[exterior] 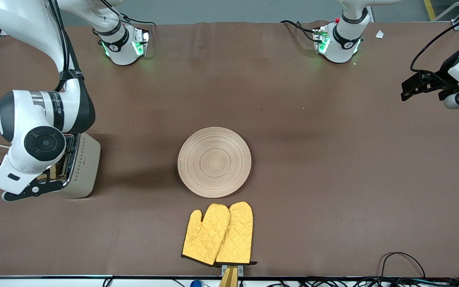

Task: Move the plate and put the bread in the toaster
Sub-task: 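Lower the bread into the toaster slot with the right gripper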

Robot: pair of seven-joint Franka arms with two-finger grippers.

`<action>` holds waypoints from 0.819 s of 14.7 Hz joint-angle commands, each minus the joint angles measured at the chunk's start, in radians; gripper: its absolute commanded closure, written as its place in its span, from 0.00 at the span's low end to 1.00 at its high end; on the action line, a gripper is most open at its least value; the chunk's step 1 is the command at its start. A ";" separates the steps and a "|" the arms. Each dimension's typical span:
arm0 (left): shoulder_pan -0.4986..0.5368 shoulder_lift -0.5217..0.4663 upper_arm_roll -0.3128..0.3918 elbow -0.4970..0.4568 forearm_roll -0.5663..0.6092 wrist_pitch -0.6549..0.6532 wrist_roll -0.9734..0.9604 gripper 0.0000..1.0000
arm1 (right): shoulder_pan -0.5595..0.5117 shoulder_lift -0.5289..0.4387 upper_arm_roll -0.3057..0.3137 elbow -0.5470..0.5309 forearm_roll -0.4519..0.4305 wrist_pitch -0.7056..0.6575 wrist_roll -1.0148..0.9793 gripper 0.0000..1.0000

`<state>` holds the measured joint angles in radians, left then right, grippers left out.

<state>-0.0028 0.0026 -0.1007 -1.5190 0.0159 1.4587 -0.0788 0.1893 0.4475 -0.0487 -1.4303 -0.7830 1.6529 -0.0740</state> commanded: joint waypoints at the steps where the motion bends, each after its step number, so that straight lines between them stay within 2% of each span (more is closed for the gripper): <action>1: 0.001 0.005 0.001 0.022 0.007 -0.018 0.014 0.00 | 0.015 -0.061 0.009 -0.030 -0.007 -0.045 -0.013 1.00; 8: -0.005 0.000 -0.001 0.011 0.006 -0.002 0.013 0.00 | 0.033 -0.087 0.010 -0.081 -0.005 -0.064 -0.010 1.00; 12: -0.003 -0.055 -0.022 -0.081 0.004 0.061 0.008 0.00 | 0.027 -0.084 0.009 -0.122 -0.005 -0.029 -0.007 1.00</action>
<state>-0.0053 -0.0023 -0.1127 -1.5352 0.0159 1.4812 -0.0783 0.2247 0.3947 -0.0435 -1.5022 -0.7824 1.5982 -0.0805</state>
